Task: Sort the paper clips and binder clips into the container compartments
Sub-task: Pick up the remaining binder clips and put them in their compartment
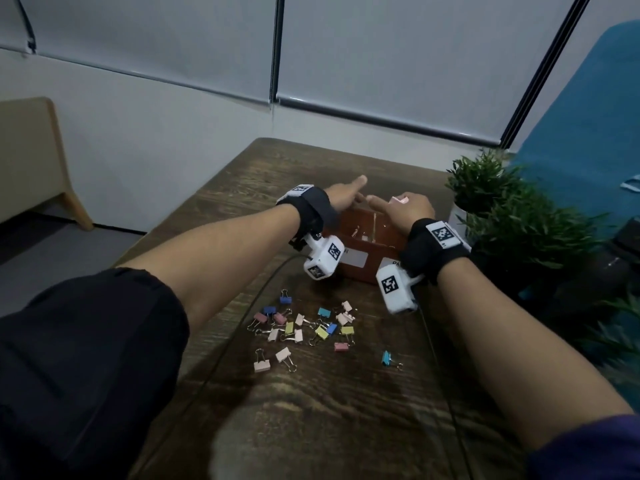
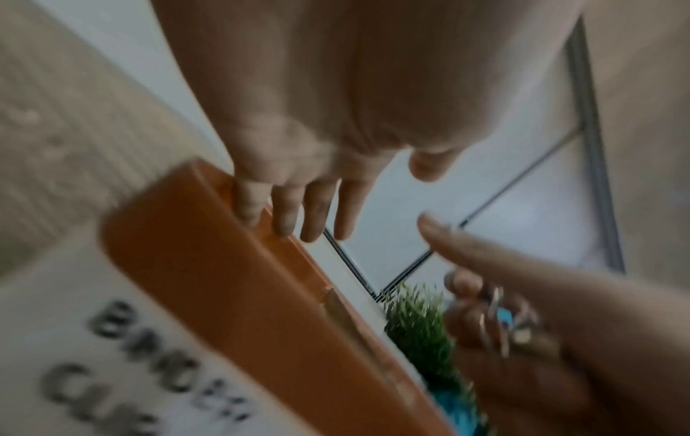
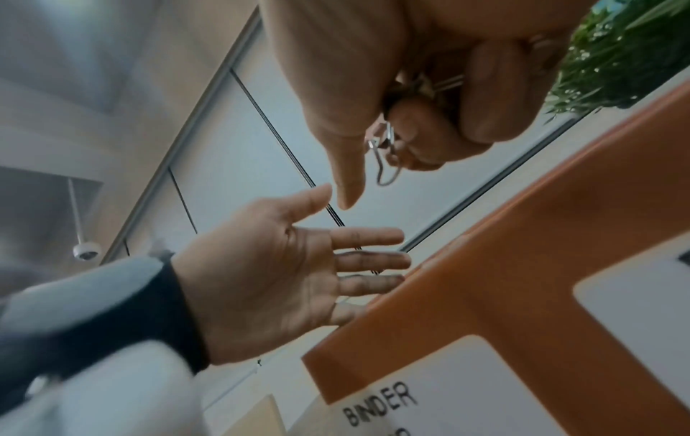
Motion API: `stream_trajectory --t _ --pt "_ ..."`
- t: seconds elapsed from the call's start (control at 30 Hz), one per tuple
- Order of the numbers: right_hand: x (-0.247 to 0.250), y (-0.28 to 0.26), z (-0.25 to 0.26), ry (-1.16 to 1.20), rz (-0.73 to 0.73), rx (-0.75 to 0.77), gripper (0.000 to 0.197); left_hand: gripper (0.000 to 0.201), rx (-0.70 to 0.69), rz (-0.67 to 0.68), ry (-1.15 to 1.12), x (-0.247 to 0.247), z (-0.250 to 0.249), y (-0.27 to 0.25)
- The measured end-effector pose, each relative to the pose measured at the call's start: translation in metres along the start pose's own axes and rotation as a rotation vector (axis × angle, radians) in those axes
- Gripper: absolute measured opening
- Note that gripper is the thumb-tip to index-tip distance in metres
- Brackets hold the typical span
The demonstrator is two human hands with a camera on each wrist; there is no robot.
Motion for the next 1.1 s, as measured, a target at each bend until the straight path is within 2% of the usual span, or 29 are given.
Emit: stream_trajectory --t 0.07,0.1,0.13,0.2,0.3,0.4,0.57,0.63,0.7,0.77,0.83,0.9,1.0,1.03,1.1 --pt "-0.003 0.000 0.004 0.100 0.048 -0.008 0.051 0.039 -0.090 -0.173 0.380 0.005 0.006 -0.011" --pt "-0.006 0.000 0.007 0.158 0.051 -0.011 0.046 0.033 -0.063 -0.209 0.534 0.006 0.015 -0.014" --pt "-0.007 -0.002 0.011 0.203 0.048 -0.009 0.038 0.033 0.017 -0.184 0.607 0.008 0.024 -0.019" --pt "-0.010 -0.005 0.022 0.242 0.034 0.008 0.029 0.030 0.142 -0.075 0.560 0.009 0.036 -0.030" --pt "-0.022 -0.011 0.033 0.217 0.035 0.064 0.022 0.031 0.101 -0.100 0.506 0.005 0.040 -0.043" --pt "-0.030 -0.019 0.037 0.216 0.104 0.074 0.035 0.037 0.056 -0.151 0.555 -0.005 0.045 -0.053" --pt "-0.027 -0.040 0.051 0.118 0.227 0.173 0.054 0.037 0.058 -0.129 0.506 -0.002 0.043 -0.063" --pt "-0.023 -0.045 0.054 0.104 0.202 0.184 0.059 0.038 0.077 -0.103 0.479 -0.001 0.039 -0.068" --pt "-0.015 -0.049 0.053 0.139 0.111 0.208 0.061 0.041 0.091 -0.084 0.441 0.002 0.036 -0.073" --pt "-0.002 -0.060 0.048 0.200 -0.005 0.256 0.058 0.044 0.072 -0.098 0.453 0.010 0.033 -0.086" --pt "0.007 -0.081 0.039 0.268 -0.025 0.310 0.049 0.042 0.025 -0.116 0.540 0.022 0.035 -0.107" --pt "0.009 -0.108 0.032 0.199 0.135 0.360 0.041 0.039 0.022 -0.036 0.657 0.035 0.045 -0.133" --pt "-0.003 -0.138 0.025 -0.166 0.382 0.434 0.020 0.036 0.114 0.159 0.727 0.043 0.065 -0.169" --pt "-0.009 -0.146 0.024 -0.267 0.443 0.454 0.020 0.035 0.135 0.204 0.721 0.042 0.070 -0.179" --pt "-0.024 -0.159 0.022 -0.405 0.549 0.453 0.049 0.038 0.142 0.250 0.709 0.034 0.077 -0.194"
Point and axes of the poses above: each hand's wrist, its own y-axis towards the middle knuckle, its own x-axis out of the back of the hand, z = x × y, the point moved 1 cm from there along y, towards the middle knuckle, and after that the axes turned 5 degrees about -y, right-handed, at the moved point
